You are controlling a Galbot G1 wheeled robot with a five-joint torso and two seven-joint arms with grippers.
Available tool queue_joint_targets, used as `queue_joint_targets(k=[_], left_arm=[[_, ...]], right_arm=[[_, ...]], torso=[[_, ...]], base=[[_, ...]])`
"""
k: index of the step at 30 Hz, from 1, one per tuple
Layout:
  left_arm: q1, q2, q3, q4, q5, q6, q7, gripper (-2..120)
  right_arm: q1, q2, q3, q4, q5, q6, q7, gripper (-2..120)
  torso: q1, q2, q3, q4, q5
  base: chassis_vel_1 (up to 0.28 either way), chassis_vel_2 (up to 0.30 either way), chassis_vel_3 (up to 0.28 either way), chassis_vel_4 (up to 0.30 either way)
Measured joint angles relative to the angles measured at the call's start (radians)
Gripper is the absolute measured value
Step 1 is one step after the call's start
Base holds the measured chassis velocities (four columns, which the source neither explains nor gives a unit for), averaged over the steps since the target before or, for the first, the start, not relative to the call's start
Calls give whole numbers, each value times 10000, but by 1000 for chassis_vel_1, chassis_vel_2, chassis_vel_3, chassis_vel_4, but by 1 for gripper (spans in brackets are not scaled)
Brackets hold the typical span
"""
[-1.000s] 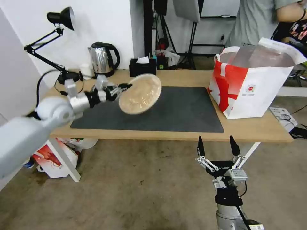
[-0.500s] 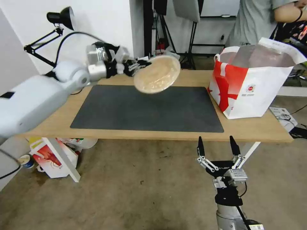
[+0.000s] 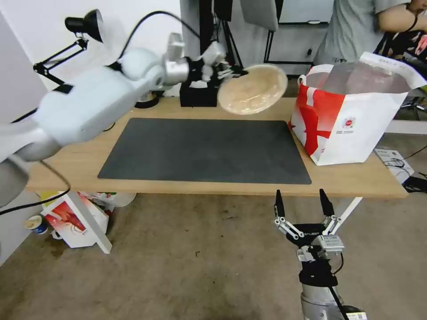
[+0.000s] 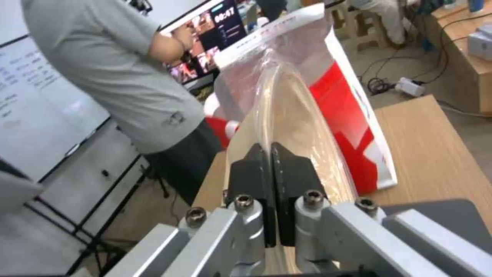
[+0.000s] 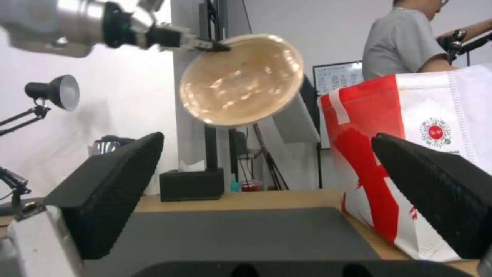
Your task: Pick up the trash from the table and place it into the takeout bag.
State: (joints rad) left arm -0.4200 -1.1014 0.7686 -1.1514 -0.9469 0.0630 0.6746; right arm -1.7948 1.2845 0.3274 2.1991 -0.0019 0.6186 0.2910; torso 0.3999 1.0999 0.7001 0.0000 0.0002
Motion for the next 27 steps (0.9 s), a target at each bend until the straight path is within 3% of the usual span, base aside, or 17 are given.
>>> queue_joint_targets(k=[12, 24, 27], left_arm=[[-436, -1978, -63, 1613, 295, -61, 222, 0], [-753, -3006, -216, 2821, 644, -353, 426, 0], [-917, -3470, -282, 3423, 796, -517, 548, 0]], right_arm=[[0, 1, 0, 1, 0, 0, 0, 100], [0, 0, 0, 0, 0, 0, 0, 100], [0, 0, 0, 0, 0, 0, 0, 100]], torso=[[0, 3, -1, -2, 0], [0, 3, -1, 2, -2], [0, 2, -1, 2, -2]], base=[[0, 0, 0, 0], [0, 0, 0, 0], [0, 0, 0, 0]])
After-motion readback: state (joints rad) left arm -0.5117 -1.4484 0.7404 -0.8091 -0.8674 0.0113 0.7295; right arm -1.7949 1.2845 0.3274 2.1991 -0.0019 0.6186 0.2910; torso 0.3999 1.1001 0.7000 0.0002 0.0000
